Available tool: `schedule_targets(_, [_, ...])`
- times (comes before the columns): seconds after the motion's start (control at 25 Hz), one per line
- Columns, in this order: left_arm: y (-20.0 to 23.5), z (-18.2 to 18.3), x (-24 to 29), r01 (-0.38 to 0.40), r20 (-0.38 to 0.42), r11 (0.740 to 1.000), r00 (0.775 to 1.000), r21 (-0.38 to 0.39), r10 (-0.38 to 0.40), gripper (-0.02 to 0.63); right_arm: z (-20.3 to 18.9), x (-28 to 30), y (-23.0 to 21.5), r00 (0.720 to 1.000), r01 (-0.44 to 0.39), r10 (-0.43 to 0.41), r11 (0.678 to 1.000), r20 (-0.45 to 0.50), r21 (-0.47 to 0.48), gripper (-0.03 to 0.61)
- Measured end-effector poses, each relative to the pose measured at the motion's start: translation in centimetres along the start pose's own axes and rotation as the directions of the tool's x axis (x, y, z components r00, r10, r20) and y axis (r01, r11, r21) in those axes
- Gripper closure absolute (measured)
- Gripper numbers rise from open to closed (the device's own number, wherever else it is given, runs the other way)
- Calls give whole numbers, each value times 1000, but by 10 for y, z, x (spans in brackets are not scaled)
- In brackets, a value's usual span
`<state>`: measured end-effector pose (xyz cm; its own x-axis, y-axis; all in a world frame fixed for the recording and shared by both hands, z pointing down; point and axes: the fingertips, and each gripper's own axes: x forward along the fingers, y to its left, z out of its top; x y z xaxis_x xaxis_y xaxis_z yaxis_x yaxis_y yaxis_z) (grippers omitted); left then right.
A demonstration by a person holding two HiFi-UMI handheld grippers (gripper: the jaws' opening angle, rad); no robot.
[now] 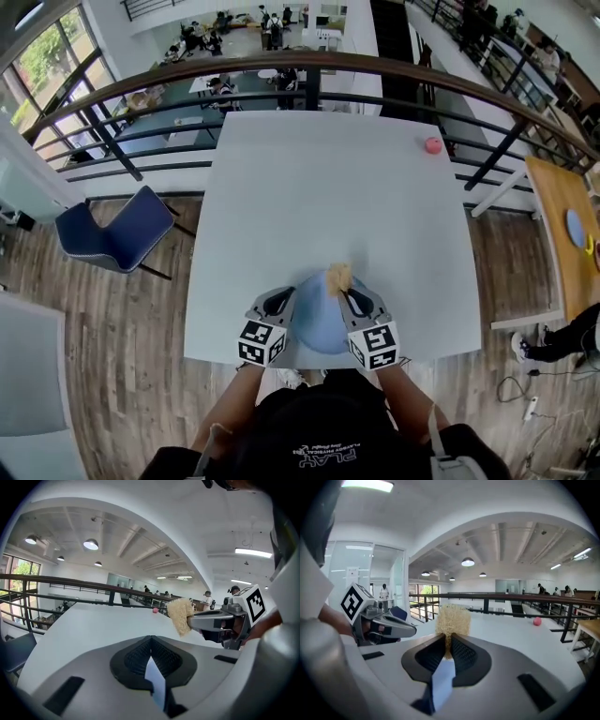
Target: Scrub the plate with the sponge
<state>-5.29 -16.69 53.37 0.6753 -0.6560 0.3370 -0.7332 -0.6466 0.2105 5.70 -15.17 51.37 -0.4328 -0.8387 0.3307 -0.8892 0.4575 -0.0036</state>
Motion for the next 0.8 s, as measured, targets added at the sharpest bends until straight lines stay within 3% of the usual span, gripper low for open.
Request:
schedule_targets(0.24, [14, 40, -24, -37, 74, 999, 997, 4, 37, 601, 64, -22, 18, 990, 13, -8, 999, 138, -34, 534])
schedule_targets(0.56, [-9, 94, -41, -3, 186, 999, 982, 52, -7, 601, 107, -42, 26, 972, 31, -25, 999, 233, -25, 534])
schedule_targets(0.8, [-31, 114, -48, -26, 243, 997, 970, 78, 7, 601, 124, -57, 23, 960, 20, -2, 998, 280, -61, 534])
